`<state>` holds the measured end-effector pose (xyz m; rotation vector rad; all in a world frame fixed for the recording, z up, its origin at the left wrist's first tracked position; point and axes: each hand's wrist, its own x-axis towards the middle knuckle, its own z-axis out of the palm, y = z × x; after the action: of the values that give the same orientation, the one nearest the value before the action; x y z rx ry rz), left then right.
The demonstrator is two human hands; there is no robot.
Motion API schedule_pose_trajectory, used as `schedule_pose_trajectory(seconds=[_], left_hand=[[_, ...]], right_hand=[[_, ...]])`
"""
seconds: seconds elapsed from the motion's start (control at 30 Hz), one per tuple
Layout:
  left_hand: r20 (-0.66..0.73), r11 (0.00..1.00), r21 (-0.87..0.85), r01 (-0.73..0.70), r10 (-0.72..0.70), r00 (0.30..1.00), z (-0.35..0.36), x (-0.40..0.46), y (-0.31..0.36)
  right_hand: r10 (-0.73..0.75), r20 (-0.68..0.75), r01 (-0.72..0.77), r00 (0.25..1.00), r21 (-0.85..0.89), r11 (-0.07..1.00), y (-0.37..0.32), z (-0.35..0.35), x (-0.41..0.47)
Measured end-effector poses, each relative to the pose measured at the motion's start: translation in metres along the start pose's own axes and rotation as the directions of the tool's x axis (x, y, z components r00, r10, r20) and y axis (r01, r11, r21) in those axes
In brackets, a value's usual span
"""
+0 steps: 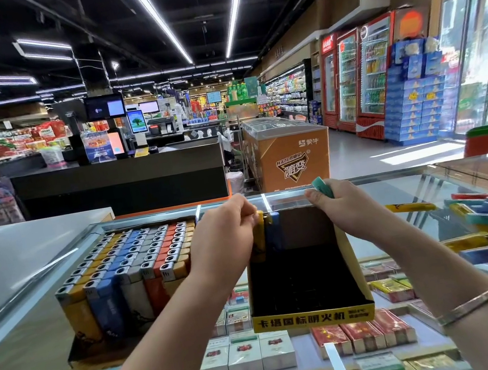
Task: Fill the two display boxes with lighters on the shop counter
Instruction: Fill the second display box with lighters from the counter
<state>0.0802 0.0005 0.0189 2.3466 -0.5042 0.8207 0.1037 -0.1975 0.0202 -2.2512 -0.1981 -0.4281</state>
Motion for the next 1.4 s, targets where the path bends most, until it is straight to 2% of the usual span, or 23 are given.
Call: schedule_pose_trajectory(seconds=[0.2, 0.33, 0.4, 0.47, 0.63, 0.77, 0.93, 1.07, 1.2, 1.4], left_hand=[[0.011, 0.999, 0.037, -0.020, 0.019, 1.000, -0.0009, 0.0014, 0.0012], [0.001, 0.992, -0.105, 0.071, -0.071, 0.997, 0.0000, 0.0024, -0.0003], [-0.002, 0.990, -0.117, 0.077, -0.078, 0.997, 0.0012, 0.0021, 0.0000], [-0.001, 0.996, -0.080, 0.038, -0.039, 0.999, 0.0016, 0.0018, 0.0000], [0.036, 0.985, 0.063, -0.161, 0.159, 0.987, -0.0019, 0.0014, 0.0028], [0.053, 0.962, 0.130, -0.240, 0.235, 0.971, -0.0053, 0.0014, 0.0042], [0.054, 0.948, 0.183, -0.261, 0.256, 0.965, -0.0071, 0.0017, 0.0049], [0.053, 0.942, 0.202, -0.268, 0.263, 0.963, -0.0067, 0.0013, 0.0046], [0.028, 0.943, 0.210, -0.258, 0.258, 0.966, -0.0070, 0.0012, 0.0047], [0.095, 0.947, 0.203, -0.248, 0.234, 0.968, -0.0020, 0.0021, -0.0016]], right_hand=[[0.004, -0.002, -0.004, 1.000, 0.000, 1.000, -0.0024, -0.0005, -0.0006], [-0.015, -0.009, 0.015, 1.000, -0.007, 1.000, -0.0030, -0.0017, -0.0011], [-0.016, -0.003, 0.016, 1.000, -0.007, 1.000, -0.0035, -0.0018, -0.0013], [-0.019, 0.002, 0.019, 1.000, -0.010, 1.000, -0.0033, -0.0016, -0.0013], [-0.010, 0.007, 0.010, 1.000, -0.018, 1.000, -0.0032, -0.0021, -0.0014], [-0.003, 0.018, 0.003, 1.000, -0.015, 1.000, -0.0039, -0.0019, -0.0018], [0.000, 0.038, 0.000, 0.999, -0.017, 1.000, -0.0034, -0.0022, -0.0020], [-0.043, 0.057, 0.048, 0.997, -0.098, 0.994, -0.0009, -0.0030, -0.0023], [-0.025, 0.085, 0.035, 0.996, -0.115, 0.993, -0.0002, -0.0051, -0.0018], [-0.022, 0.089, 0.032, 0.996, -0.115, 0.993, 0.0016, -0.0046, 0.0005]])
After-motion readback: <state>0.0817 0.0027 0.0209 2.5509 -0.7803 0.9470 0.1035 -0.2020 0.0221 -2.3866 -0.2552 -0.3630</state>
